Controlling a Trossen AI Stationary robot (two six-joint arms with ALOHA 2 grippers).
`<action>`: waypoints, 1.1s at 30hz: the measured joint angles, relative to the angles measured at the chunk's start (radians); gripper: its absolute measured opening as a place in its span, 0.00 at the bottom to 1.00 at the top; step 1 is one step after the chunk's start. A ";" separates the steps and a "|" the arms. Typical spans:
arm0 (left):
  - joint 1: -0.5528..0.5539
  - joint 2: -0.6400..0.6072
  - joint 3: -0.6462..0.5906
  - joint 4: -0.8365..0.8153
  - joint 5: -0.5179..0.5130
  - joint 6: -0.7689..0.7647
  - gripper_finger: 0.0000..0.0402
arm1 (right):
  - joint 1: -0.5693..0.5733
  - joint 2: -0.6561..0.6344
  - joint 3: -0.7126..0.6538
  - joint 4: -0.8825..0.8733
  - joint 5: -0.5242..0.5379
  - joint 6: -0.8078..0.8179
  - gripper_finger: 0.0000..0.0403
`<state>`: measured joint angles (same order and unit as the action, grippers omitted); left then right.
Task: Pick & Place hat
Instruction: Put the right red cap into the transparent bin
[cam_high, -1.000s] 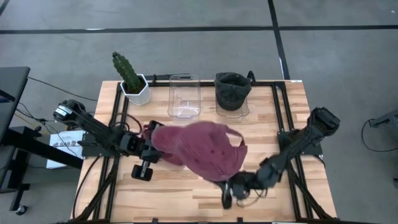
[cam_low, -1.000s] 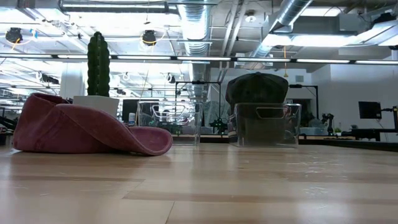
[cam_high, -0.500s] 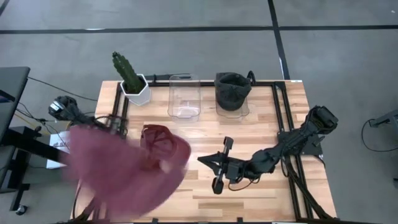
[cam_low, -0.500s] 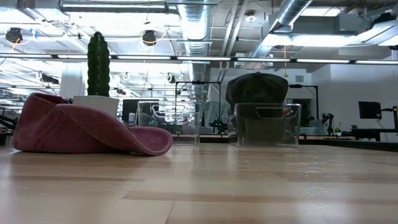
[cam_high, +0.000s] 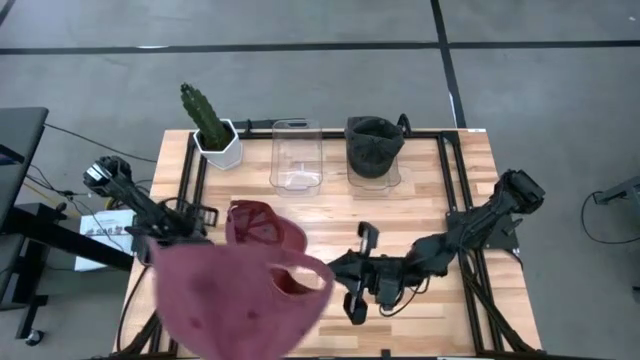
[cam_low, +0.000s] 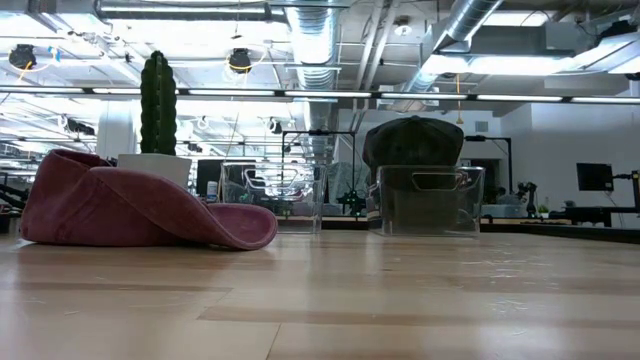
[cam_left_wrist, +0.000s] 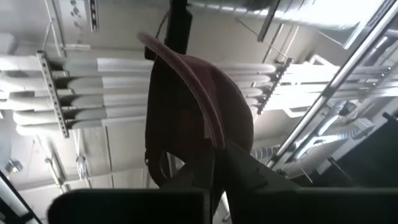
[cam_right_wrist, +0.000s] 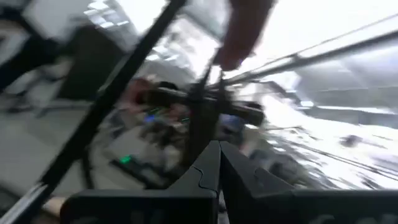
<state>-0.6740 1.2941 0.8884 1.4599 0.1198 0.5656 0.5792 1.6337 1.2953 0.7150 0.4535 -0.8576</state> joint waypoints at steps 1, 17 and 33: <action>0.005 0.011 0.000 -0.001 0.000 -0.002 0.04 | -0.009 0.000 0.035 -0.085 -0.037 0.028 0.00; 0.016 0.088 -0.001 0.003 0.001 -0.047 0.04 | -0.073 0.000 0.240 -0.383 -0.250 0.092 0.32; 0.077 0.142 -0.001 0.014 -0.004 -0.096 0.04 | -0.098 0.001 0.241 -0.264 -0.352 0.063 0.38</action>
<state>-0.5966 1.4361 0.8875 1.4738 0.1159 0.4699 0.4816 1.6344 1.5360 0.4512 0.1016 -0.7948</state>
